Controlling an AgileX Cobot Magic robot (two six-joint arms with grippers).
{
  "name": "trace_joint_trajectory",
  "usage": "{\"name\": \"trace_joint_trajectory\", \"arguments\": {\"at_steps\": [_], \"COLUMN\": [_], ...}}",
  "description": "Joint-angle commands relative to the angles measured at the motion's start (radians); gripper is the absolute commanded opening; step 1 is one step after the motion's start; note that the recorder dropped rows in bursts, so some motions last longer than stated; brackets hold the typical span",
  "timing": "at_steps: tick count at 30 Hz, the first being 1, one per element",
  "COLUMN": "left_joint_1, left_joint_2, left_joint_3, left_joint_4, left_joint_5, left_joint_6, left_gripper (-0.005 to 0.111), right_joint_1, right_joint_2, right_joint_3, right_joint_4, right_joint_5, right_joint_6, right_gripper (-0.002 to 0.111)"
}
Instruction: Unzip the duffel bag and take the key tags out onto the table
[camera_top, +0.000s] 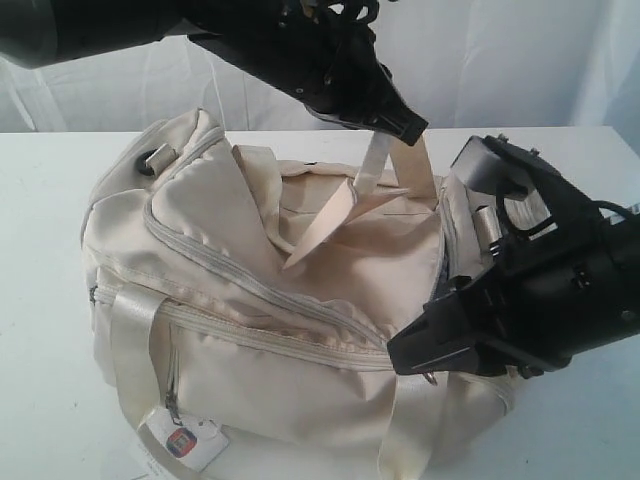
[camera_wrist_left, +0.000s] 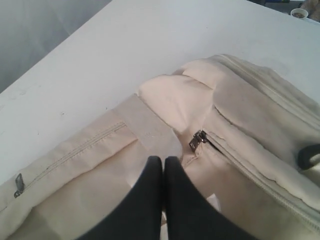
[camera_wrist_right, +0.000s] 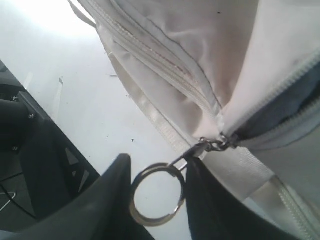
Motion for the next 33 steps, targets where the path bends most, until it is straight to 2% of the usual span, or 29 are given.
{"name": "trace_joint_trajectory", "arguments": {"at_steps": [1, 2, 3, 5, 6, 8, 9, 11, 15, 22, 29, 33], "left_joint_1": [-0.006, -0.006, -0.006, -0.006, -0.006, -0.006, -0.006, -0.006, -0.006, -0.006, -0.007, -0.007], "left_joint_2": [-0.008, -0.008, -0.008, -0.012, -0.020, -0.033, -0.046, -0.067, -0.116, -0.192, -0.279, -0.329], "left_joint_3": [0.003, 0.003, 0.003, 0.003, 0.003, 0.003, 0.003, -0.004, -0.028, -0.058, -0.054, -0.011], "left_joint_4": [-0.013, -0.013, -0.013, -0.009, -0.009, -0.009, -0.007, -0.007, 0.012, 0.046, 0.059, -0.069], "left_joint_5": [0.049, 0.055, 0.064, 0.075, 0.077, 0.078, 0.083, 0.101, 0.167, 0.370, 0.620, 0.729], "left_joint_6": [-0.012, -0.012, -0.012, -0.010, -0.010, -0.010, -0.010, -0.010, -0.008, -0.008, -0.008, 0.024], "left_gripper": [0.016, 0.022, 0.034, 0.051, 0.063, 0.076, 0.078, 0.077, 0.074, 0.074, 0.067, 0.057], "right_joint_1": [0.009, 0.009, 0.009, 0.009, 0.009, 0.009, 0.009, 0.009, 0.009, 0.009, 0.009, 0.009], "right_joint_2": [-0.010, -0.010, -0.010, -0.010, -0.010, -0.010, -0.010, -0.010, -0.010, -0.010, -0.030, -0.065], "right_joint_3": [0.004, 0.004, 0.004, 0.004, 0.004, 0.004, 0.004, 0.000, -0.020, -0.110, -0.281, -0.348], "right_joint_4": [0.005, 0.002, 0.002, 0.002, 0.002, 0.002, 0.002, 0.002, -0.005, -0.092, -0.397, -0.578], "right_joint_5": [-0.007, -0.011, -0.013, -0.013, -0.011, 0.006, 0.013, 0.033, 0.066, 0.119, 0.166, 0.130], "right_joint_6": [-0.014, -0.014, -0.014, -0.014, -0.014, -0.014, -0.014, -0.014, -0.014, 0.015, 0.199, 0.294], "right_gripper": [0.000, 0.002, 0.005, 0.013, 0.019, 0.032, 0.039, 0.051, 0.060, 0.060, 0.060, 0.060]}}
